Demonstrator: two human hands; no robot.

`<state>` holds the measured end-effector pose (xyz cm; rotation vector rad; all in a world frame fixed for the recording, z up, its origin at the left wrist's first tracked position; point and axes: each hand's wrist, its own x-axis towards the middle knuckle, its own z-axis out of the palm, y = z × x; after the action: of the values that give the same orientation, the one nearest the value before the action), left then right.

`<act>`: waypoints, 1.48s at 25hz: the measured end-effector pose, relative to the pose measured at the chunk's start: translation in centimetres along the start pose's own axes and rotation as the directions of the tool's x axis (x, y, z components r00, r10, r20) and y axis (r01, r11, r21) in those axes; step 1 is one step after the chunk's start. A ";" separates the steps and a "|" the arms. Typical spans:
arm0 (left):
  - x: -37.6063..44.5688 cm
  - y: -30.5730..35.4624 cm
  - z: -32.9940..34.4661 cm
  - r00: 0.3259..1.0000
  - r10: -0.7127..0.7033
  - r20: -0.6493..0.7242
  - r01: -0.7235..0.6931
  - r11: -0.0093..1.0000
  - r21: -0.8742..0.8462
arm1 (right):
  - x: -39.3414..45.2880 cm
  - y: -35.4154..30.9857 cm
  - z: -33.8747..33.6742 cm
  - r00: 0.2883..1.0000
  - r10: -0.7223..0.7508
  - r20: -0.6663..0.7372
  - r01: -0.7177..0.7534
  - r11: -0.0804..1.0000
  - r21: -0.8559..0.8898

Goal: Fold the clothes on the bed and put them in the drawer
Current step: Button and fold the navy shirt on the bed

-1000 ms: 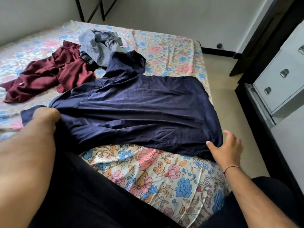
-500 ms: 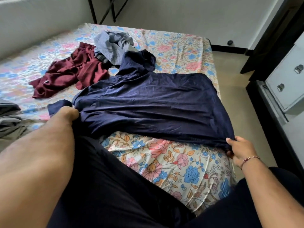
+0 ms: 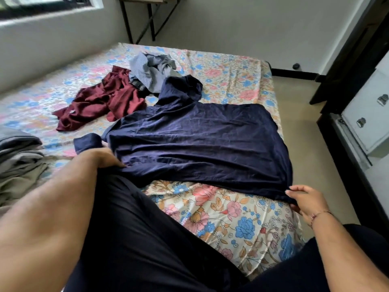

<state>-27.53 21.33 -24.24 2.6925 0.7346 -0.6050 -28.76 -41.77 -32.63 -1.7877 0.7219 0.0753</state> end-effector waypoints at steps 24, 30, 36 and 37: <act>-2.8 3.7 1.1 0.800 0.533 0.277 -0.516 0.846 -0.137 | -0.6 -2.3 4.6 0.608 -0.575 0.548 0.692 0.045 -0.720; -2.4 2.6 1.7 0.789 0.612 0.057 -0.570 0.763 -0.307 | 0.4 -2.4 1.9 0.588 -0.307 0.748 0.795 0.052 -0.604; -0.7 0.6 0.8 0.695 0.670 0.259 -0.719 0.647 0.254 | 1.7 -2.0 1.3 0.630 -0.480 0.611 0.737 0.122 -0.665; -1.0 0.2 0.7 0.695 0.665 0.273 -0.719 0.647 0.255 | 2.5 -2.4 0.6 0.653 -0.486 0.581 0.727 0.185 -0.661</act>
<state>-28.42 20.47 -24.33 2.8636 -0.5254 -0.7579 -25.35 -41.92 -31.79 -2.8955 -0.4566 0.1256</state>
